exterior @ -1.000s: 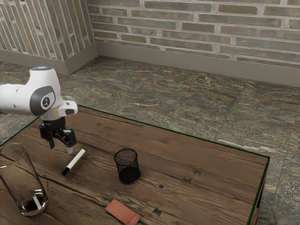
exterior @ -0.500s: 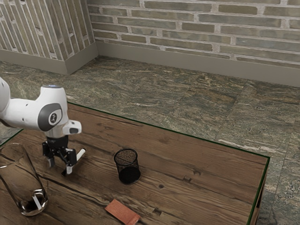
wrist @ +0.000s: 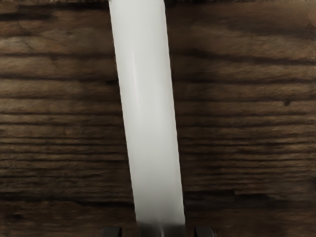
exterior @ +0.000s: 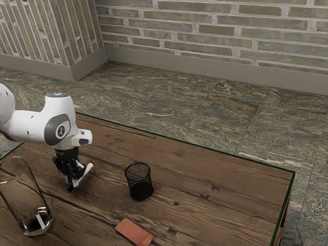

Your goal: Put the marker into the pen holder.

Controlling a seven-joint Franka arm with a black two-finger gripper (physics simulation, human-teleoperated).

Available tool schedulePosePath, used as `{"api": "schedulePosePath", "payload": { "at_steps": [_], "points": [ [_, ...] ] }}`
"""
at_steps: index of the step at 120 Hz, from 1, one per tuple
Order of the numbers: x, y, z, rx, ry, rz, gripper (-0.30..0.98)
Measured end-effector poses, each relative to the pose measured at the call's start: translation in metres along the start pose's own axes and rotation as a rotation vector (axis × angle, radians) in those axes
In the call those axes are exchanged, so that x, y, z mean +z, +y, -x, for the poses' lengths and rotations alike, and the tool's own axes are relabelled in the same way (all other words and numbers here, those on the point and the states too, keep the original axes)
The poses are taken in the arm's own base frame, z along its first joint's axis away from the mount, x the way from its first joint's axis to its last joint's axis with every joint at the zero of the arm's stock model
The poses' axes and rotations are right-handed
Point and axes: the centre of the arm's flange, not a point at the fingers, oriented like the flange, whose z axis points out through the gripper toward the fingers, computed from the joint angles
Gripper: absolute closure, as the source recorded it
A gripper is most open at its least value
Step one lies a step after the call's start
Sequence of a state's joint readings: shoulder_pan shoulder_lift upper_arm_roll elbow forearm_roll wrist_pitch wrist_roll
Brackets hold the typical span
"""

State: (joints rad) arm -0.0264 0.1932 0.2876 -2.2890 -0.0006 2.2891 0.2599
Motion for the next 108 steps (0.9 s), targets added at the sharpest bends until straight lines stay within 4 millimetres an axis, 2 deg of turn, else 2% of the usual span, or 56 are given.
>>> {"api": "schedulePosePath", "payload": {
  "at_steps": [18,31,53,72,86,94,108],
  "points": [
    [0.000,0.000,-0.001,0.005,0.005,-0.005,0.71],
    [0.007,0.000,-0.003,0.002,-0.003,-0.013,0.76],
    [0.012,0.000,-0.004,-0.011,-0.008,-0.020,0.73],
    [0.003,0.000,-0.005,-0.024,0.010,-0.027,0.79],
    [-0.025,0.007,-0.013,-0.017,0.064,-0.030,0.79],
    [-0.068,0.019,-0.034,0.018,0.130,-0.051,0.79],
    [-0.138,0.057,-0.062,0.110,0.205,-0.098,0.79]
  ]
}}
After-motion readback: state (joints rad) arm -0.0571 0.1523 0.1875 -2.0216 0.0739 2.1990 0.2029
